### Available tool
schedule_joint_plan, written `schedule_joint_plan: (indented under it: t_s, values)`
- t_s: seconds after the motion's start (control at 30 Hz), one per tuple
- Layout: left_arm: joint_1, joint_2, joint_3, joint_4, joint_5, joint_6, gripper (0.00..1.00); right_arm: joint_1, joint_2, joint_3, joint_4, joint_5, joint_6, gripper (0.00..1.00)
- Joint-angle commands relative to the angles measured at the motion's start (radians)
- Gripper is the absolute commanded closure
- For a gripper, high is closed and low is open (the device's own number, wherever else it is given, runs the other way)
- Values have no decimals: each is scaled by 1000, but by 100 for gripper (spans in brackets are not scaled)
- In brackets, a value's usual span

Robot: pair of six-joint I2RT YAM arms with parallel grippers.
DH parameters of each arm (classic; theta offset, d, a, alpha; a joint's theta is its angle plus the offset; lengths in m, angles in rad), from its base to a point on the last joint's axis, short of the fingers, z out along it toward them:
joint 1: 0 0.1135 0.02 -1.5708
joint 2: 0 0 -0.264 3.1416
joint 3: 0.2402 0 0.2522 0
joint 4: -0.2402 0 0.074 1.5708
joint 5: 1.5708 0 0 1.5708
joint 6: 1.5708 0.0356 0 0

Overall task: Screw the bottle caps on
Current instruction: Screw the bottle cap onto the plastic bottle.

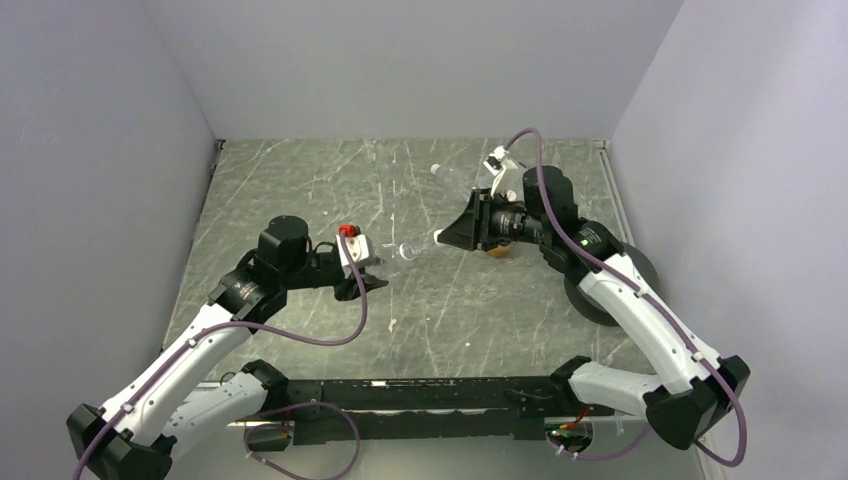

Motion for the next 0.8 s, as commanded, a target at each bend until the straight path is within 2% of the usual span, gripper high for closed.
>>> schedule_joint_plan:
  t_s: [0.0, 0.17, 0.4, 0.77]
  values:
    - [3, 16, 38, -18, 74, 31, 100, -5, -57, 47, 49, -216, 11, 91]
    - [4, 35, 41, -9, 104, 27, 100, -3, -87, 46, 75, -279, 19, 90]
    - [3, 62, 46, 36, 155, 5, 100, 17, -52, 38, 130, -347, 33, 90]
    - [2, 97, 58, 50, 190, 9, 100, 83, -22, 77, 68, -299, -16, 90]
